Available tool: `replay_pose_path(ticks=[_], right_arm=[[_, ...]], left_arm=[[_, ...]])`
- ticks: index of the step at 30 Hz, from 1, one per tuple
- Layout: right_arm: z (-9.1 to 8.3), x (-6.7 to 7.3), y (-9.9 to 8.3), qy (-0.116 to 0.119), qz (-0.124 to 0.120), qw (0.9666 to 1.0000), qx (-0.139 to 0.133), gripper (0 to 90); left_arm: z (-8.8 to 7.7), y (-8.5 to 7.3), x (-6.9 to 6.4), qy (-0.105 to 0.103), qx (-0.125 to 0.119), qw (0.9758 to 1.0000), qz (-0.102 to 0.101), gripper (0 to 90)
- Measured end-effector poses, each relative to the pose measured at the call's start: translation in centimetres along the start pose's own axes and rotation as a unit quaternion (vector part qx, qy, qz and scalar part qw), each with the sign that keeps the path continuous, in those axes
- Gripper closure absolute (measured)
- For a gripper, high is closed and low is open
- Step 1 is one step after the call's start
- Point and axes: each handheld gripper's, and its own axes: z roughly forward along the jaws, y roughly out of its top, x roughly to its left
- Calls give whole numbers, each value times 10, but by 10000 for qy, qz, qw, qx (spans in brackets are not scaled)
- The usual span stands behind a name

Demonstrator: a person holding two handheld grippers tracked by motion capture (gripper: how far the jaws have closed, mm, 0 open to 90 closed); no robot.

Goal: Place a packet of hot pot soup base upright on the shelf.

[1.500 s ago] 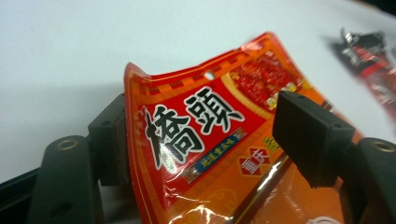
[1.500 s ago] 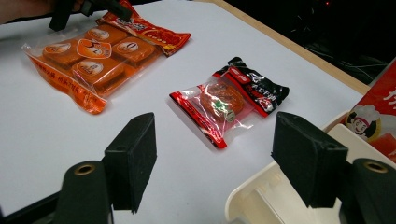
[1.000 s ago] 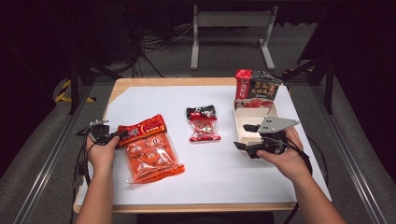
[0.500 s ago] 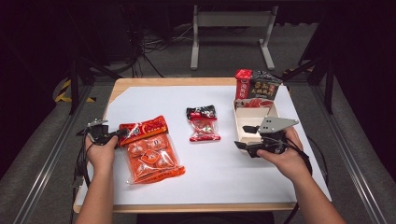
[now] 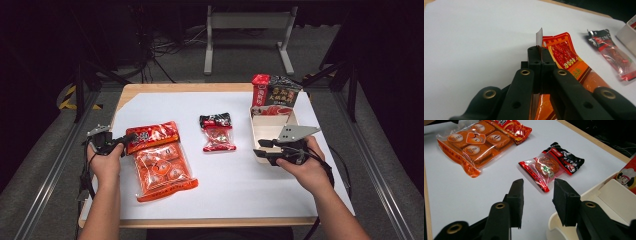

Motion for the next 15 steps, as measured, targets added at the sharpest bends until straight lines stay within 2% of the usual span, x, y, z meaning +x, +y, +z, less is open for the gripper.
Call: replay_pose_path(ticks=[3, 5, 7, 12, 15], right_arm=[[0, 0, 0, 9, 10, 10000, -4, 636], [0, 1, 1, 16, 19, 10000, -5, 640], [2, 2, 2, 59, 42, 10000, 5, 642], [1, 4, 5, 90, 45, 9999, -41, 641], [1, 4, 8, 95, 34, 9999, -90, 674]], left_arm=[[-5, 2, -4, -105, -190, 9997, -65, 900], [-7, 3, -6, -121, -197, 9997, -40, 900], [-12, 8, -12, -110, -273, 9995, 108, 900], [-20, 14, -20, -217, -440, 9987, 169, 900], [-27, 18, -28, -274, -550, 9979, 222, 900]])
